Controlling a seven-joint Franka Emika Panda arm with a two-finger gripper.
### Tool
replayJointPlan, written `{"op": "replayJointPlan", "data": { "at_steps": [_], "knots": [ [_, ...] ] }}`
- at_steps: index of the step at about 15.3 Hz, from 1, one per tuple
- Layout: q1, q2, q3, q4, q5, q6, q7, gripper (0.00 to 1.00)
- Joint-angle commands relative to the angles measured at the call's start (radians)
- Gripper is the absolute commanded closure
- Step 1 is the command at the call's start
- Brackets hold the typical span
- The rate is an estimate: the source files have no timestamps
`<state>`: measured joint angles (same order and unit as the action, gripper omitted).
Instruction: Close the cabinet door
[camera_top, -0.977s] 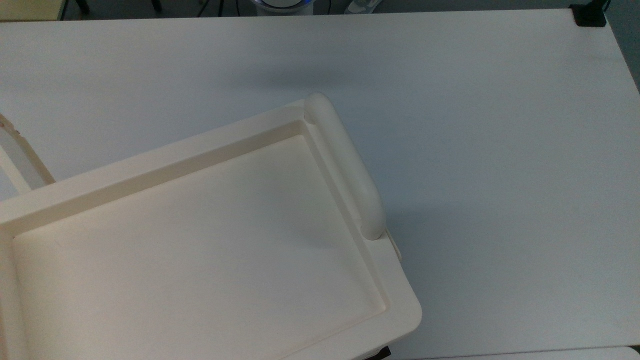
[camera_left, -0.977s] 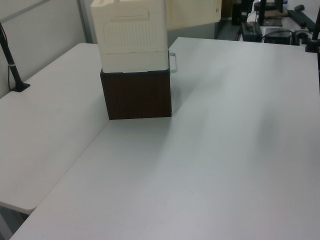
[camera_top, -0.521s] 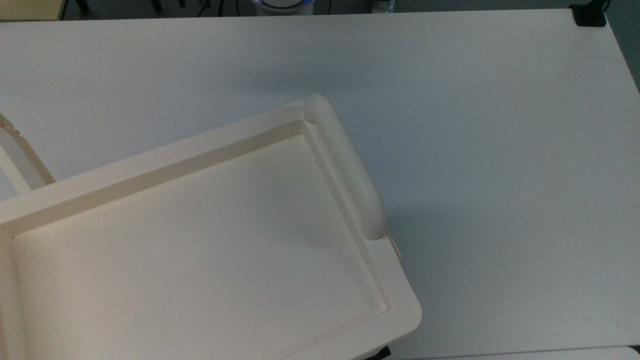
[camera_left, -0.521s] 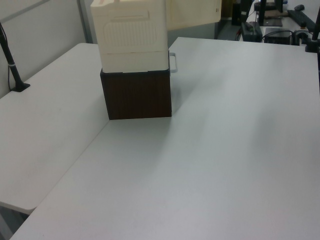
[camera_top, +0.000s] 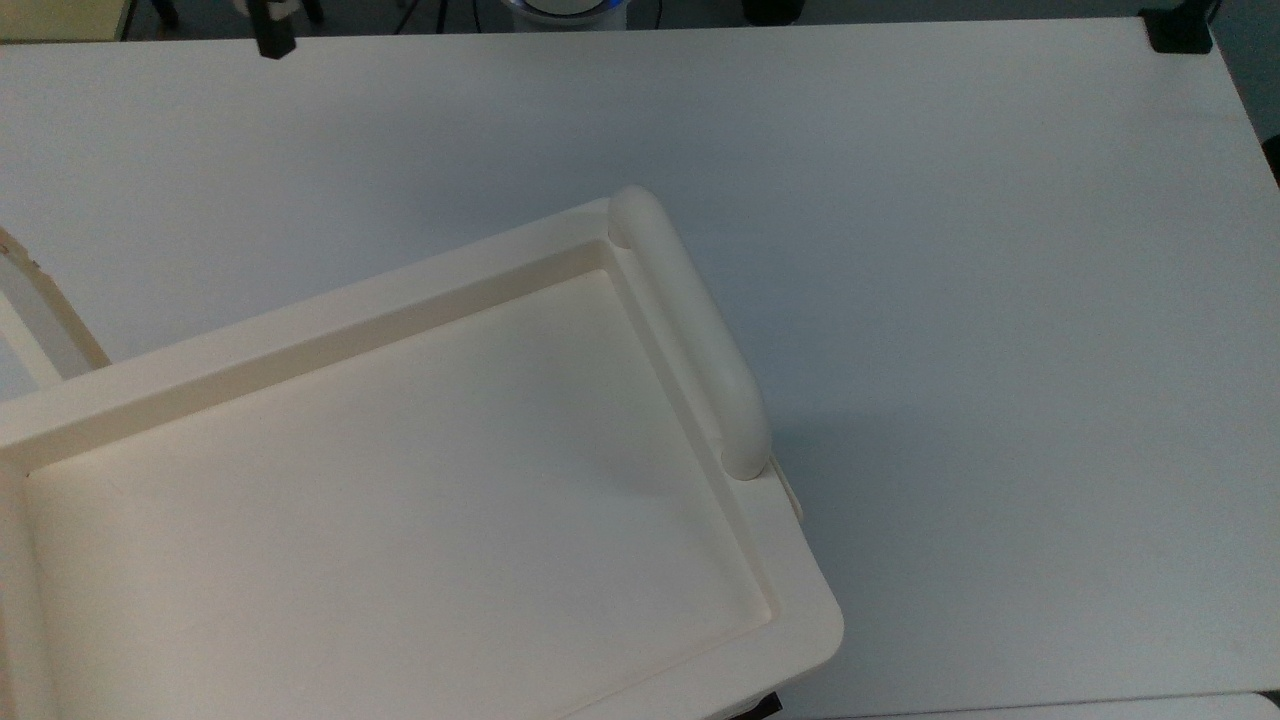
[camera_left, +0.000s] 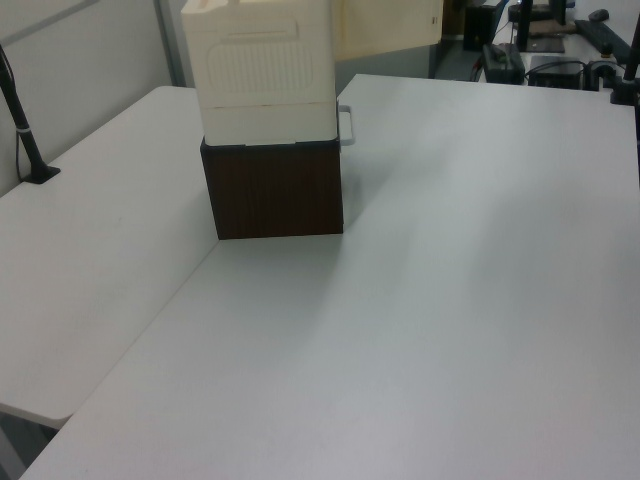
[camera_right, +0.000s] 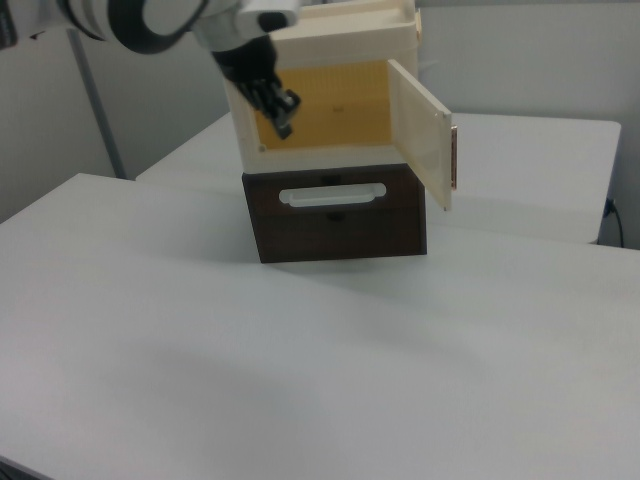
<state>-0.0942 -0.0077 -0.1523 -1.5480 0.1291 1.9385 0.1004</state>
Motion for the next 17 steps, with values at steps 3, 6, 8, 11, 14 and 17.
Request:
{"op": "replayJointPlan", "data": {
  "at_steps": [3, 6, 8, 11, 14, 17],
  "knots": [
    [-0.067, 0.003, -0.125, 0.000, 0.220, 0.190, 0.019, 1.00],
    [-0.088, 0.026, -0.186, 0.000, 0.357, 0.315, 0.018, 1.00],
    [-0.111, 0.067, -0.196, 0.000, 0.453, 0.402, 0.015, 1.00],
    [-0.130, 0.138, -0.196, 0.003, 0.573, 0.523, 0.016, 1.00],
    [-0.142, 0.219, -0.196, 0.071, 0.667, 0.554, 0.015, 1.00],
    [-0.160, 0.268, -0.191, 0.081, 0.736, 0.592, 0.013, 1.00]
  ]
}}
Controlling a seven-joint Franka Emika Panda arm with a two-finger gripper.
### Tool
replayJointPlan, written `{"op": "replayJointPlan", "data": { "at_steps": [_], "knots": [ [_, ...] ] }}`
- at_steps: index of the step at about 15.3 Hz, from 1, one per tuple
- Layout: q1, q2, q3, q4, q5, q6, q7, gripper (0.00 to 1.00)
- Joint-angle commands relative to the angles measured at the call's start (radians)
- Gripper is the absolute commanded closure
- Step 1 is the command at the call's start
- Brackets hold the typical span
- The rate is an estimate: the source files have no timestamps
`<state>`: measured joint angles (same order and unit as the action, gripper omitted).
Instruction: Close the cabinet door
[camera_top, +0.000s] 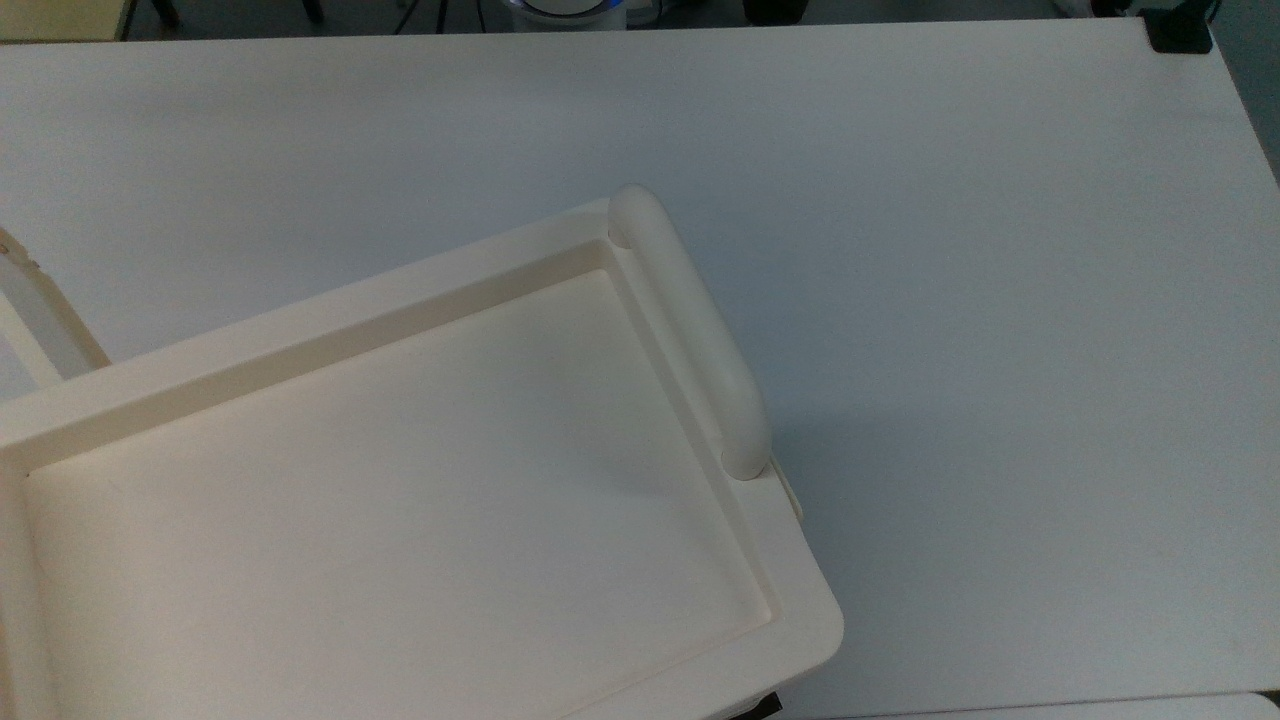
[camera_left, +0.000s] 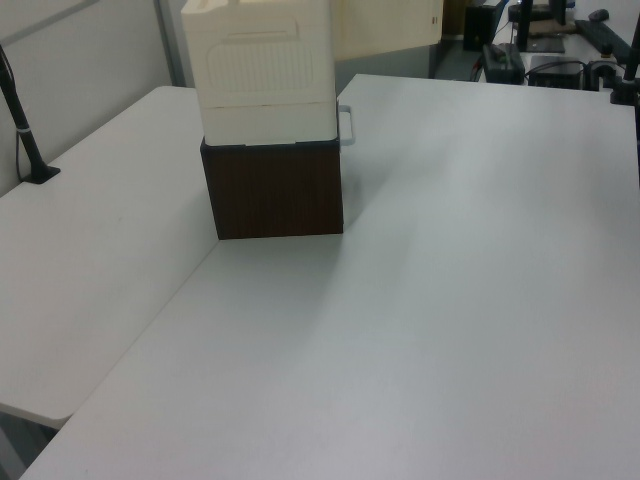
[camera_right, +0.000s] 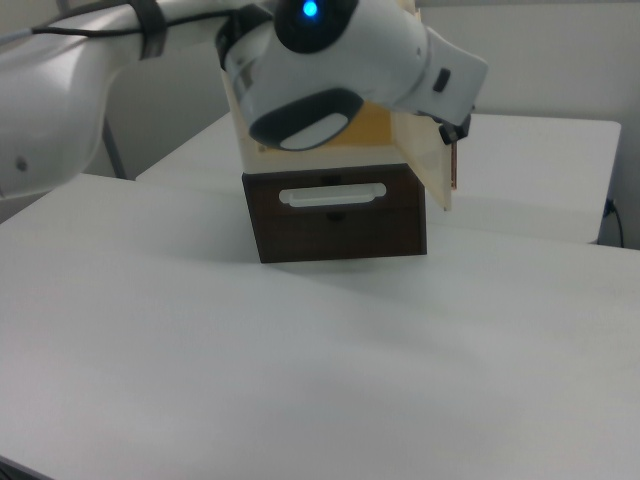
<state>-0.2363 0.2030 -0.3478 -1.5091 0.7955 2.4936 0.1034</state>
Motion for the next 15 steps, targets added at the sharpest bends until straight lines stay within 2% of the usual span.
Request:
{"op": "replayJointPlan", "data": {
  "at_steps": [1, 7, 9, 15],
  "knots": [
    [-0.017, 0.071, 0.010, 0.049, 0.089, 0.065, 0.010, 1.00],
    [-0.008, 0.104, 0.036, 0.049, 0.108, 0.094, 0.010, 1.00],
    [0.000, 0.104, 0.064, 0.044, 0.108, 0.094, 0.010, 1.00],
    [0.005, 0.081, 0.076, 0.026, 0.105, 0.053, 0.010, 1.00]
  ]
}}
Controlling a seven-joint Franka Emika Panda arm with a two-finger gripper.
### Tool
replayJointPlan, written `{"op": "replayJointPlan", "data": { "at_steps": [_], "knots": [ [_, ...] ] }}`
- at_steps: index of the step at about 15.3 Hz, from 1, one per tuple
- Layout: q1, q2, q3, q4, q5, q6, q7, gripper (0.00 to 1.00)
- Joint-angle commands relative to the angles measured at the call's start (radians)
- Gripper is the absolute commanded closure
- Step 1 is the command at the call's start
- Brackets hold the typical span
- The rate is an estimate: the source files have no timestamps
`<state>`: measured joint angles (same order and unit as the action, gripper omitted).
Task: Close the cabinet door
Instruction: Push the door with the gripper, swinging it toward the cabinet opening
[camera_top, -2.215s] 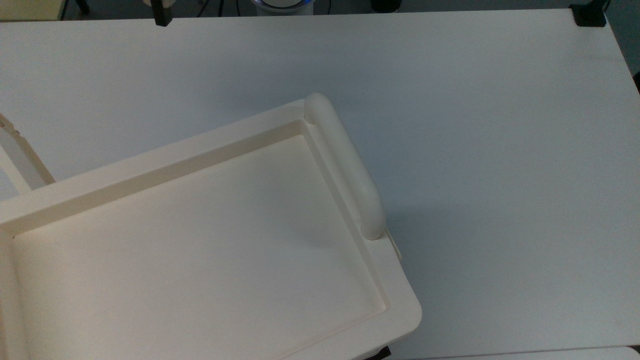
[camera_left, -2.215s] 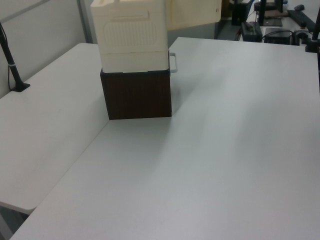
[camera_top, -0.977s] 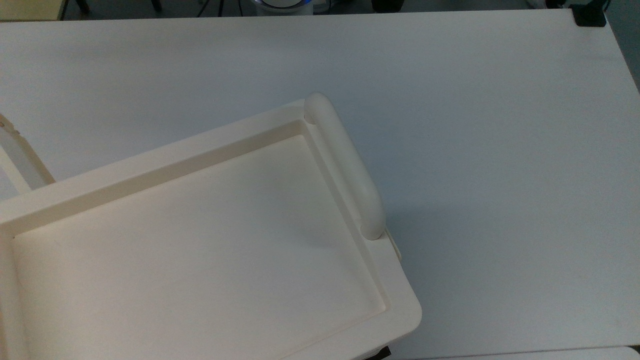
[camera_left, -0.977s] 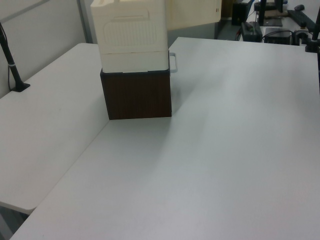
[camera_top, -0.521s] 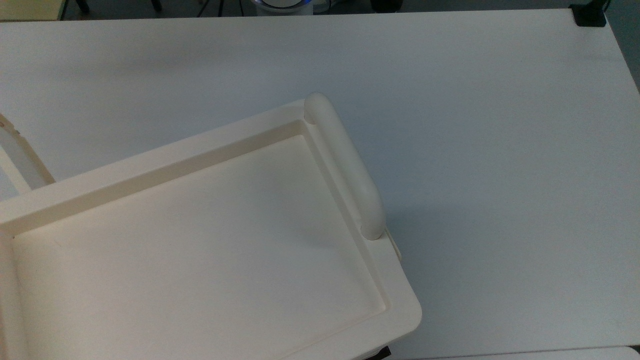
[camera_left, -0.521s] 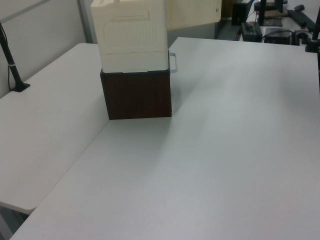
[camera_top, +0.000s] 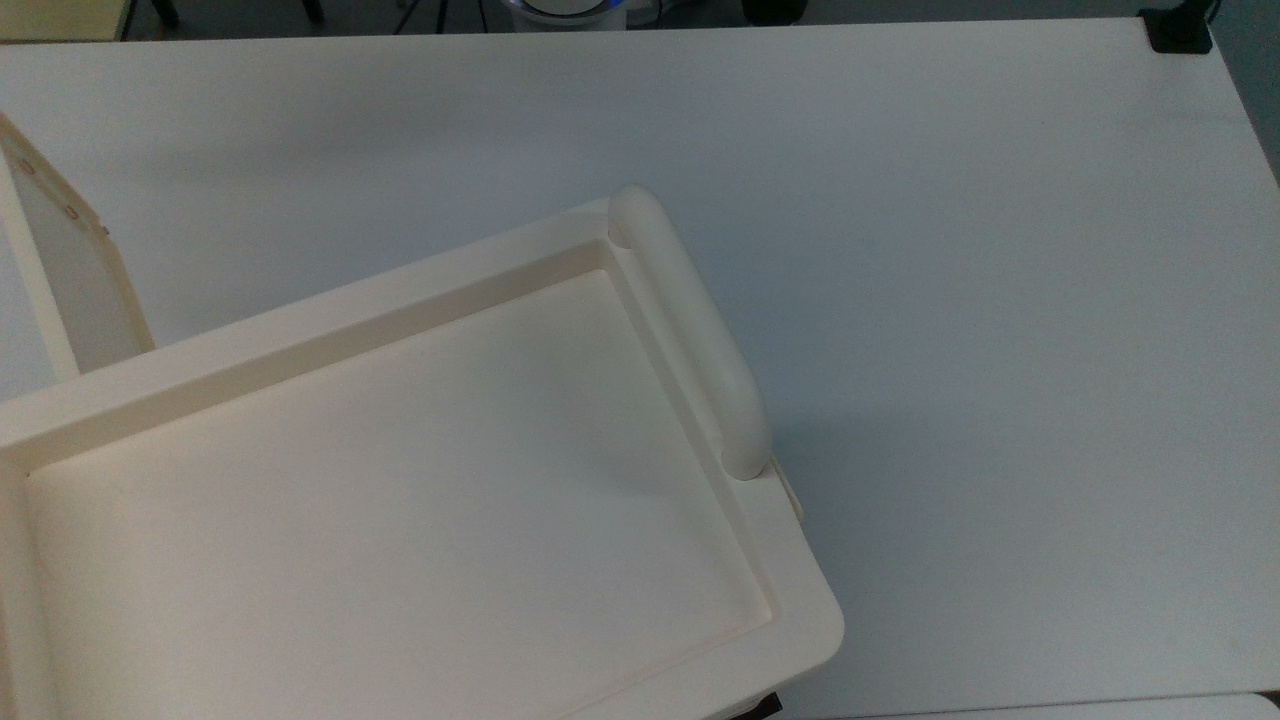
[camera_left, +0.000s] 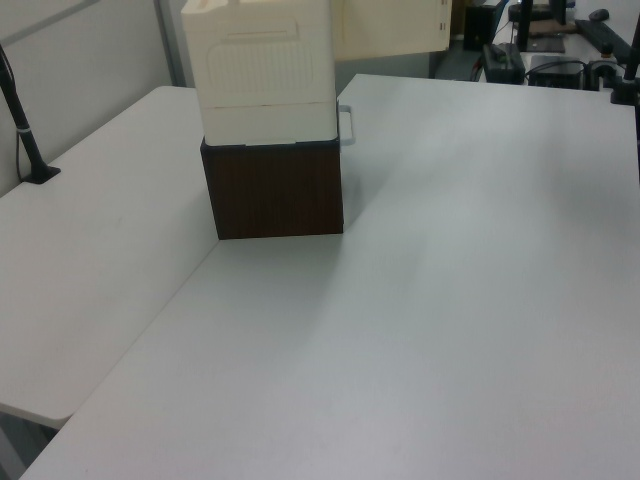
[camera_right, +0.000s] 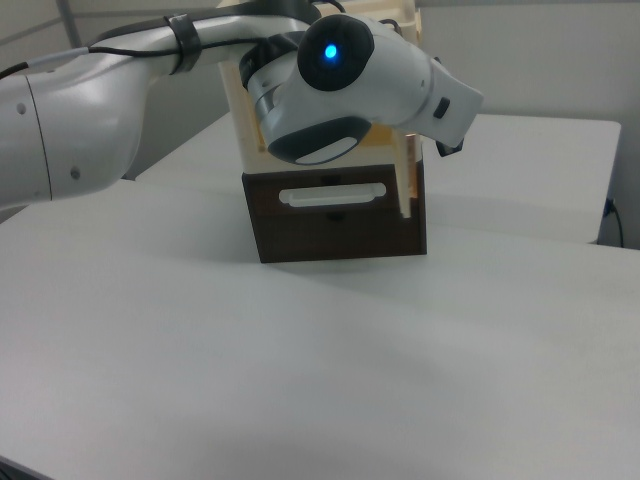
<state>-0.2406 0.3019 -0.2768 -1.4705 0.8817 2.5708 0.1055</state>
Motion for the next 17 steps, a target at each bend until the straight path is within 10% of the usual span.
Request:
{"op": "replayJointPlan", "data": {
  "at_steps": [1, 17],
  "knots": [
    [0.009, -0.021, 0.004, -0.013, 0.016, -0.065, 0.006, 1.00],
    [0.026, -0.038, 0.218, -0.005, -0.058, -0.273, 0.016, 1.00]
  ]
}}
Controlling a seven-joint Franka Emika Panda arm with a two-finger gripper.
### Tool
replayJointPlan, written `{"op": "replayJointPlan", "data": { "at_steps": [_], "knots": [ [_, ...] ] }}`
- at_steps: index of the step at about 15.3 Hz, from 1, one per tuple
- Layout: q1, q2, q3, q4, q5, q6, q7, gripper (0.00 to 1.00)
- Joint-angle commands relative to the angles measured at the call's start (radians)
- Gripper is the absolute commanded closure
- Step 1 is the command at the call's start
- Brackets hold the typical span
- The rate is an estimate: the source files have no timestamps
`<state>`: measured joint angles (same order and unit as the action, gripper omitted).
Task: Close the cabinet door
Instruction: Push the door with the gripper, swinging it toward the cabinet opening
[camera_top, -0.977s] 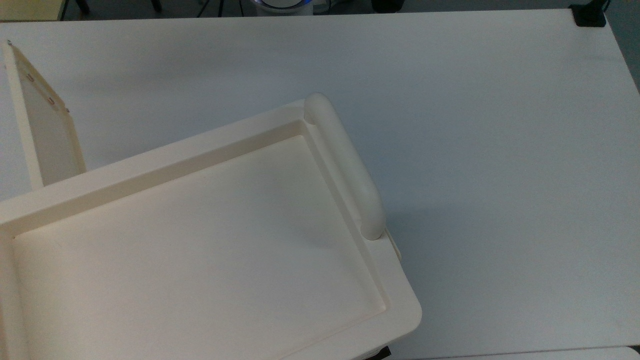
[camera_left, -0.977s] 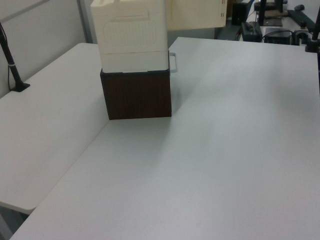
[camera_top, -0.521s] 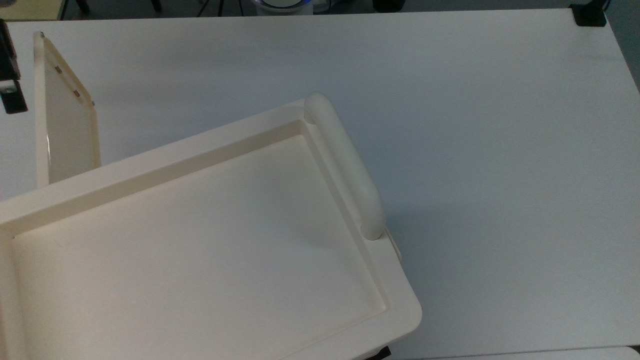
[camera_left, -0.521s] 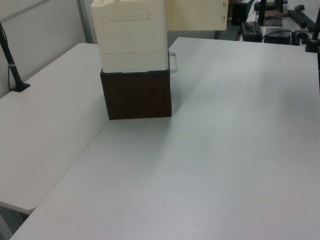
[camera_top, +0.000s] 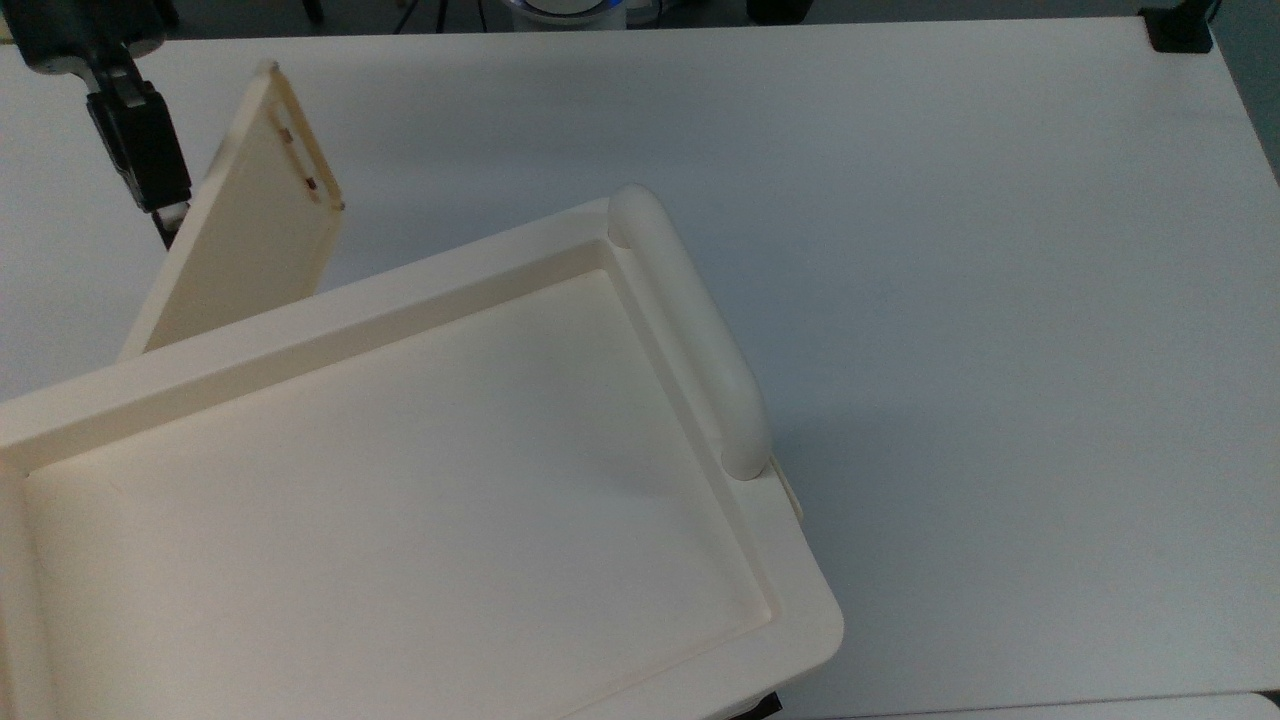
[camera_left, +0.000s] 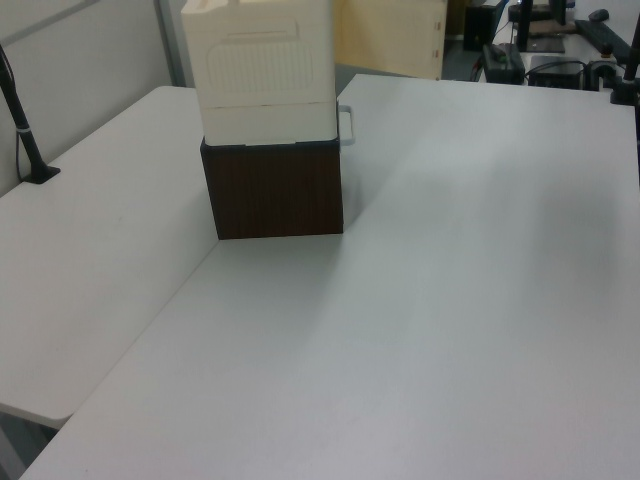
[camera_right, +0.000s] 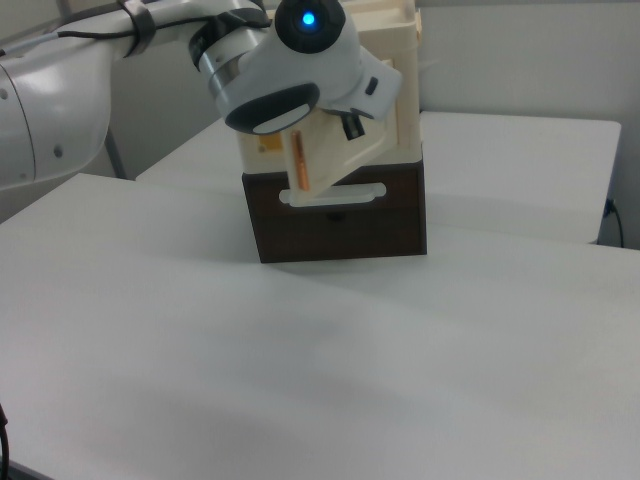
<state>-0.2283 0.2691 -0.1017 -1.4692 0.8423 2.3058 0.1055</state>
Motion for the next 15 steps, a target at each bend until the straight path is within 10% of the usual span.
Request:
{"op": "replayJointPlan", "data": {
  "at_steps": [1, 15],
  "knots": [
    [0.023, -0.002, 0.046, -0.005, -0.017, -0.006, 0.016, 1.00],
    [0.113, 0.070, 0.099, -0.002, -0.020, 0.313, 0.003, 1.00]
  ]
}}
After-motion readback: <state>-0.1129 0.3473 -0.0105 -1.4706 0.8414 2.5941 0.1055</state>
